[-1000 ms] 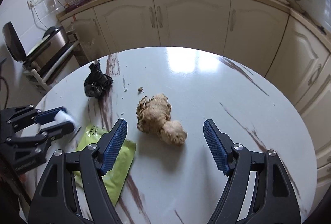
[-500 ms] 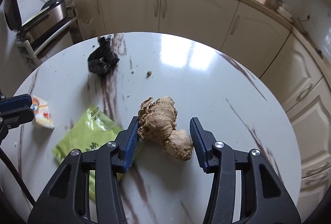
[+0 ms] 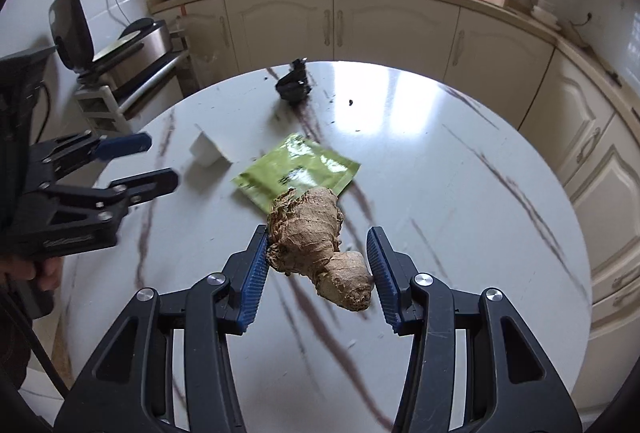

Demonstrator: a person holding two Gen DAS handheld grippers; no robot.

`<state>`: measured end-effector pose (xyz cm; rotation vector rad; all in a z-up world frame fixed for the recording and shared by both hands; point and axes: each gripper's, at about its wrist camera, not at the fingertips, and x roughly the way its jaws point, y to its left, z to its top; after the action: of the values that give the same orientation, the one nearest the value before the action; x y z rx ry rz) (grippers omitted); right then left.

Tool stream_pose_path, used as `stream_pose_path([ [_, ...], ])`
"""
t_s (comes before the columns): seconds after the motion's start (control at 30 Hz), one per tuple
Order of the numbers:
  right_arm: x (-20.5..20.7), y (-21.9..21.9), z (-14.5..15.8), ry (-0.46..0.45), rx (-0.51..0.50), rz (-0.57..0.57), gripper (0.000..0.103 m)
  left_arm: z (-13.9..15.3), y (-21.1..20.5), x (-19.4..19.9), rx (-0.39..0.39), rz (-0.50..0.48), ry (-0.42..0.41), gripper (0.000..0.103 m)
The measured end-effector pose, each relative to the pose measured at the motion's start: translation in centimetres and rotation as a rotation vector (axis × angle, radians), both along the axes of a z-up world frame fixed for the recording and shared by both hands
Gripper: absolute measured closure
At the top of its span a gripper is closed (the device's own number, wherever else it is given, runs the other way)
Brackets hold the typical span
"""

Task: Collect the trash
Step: 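Grasp ginger root with right tool while left tool grasps white block, then carry ginger and white block to the blue bin and open both tools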

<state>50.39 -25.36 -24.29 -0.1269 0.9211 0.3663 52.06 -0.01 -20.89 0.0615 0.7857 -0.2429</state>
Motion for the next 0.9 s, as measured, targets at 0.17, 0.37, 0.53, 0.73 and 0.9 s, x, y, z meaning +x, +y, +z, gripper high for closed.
stream_pose_path([
  [0.17, -0.6, -0.2, -0.4, 0.024, 0.041, 0.017, 0.057, -0.9, -0.1, 1.4, 0.005, 0.028, 0.016, 0.038],
  [0.37, 0.2, -0.5, -1.3, 0.037, 0.061, 0.017, 0.057, -2.5, -0.7, 4.6, 0.036, 0.02, 0.059, 0.04],
  [0.53, 1.0, -1.0, -2.1, 0.053, 0.081, 0.011, 0.057, -3.2, -1.0, 6.4, 0.02, -0.005, 0.096, 0.078],
  [0.73, 1.2, -0.8, -2.5, 0.056, 0.088, -0.004, 0.057, -3.4, -0.7, 5.8, -0.006, -0.011, 0.095, 0.079],
  [0.9, 0.4, 0.0, -2.2, 0.055, 0.086, -0.012, 0.057, -2.5, -0.8, 2.9, -0.024, -0.023, 0.076, 0.078],
])
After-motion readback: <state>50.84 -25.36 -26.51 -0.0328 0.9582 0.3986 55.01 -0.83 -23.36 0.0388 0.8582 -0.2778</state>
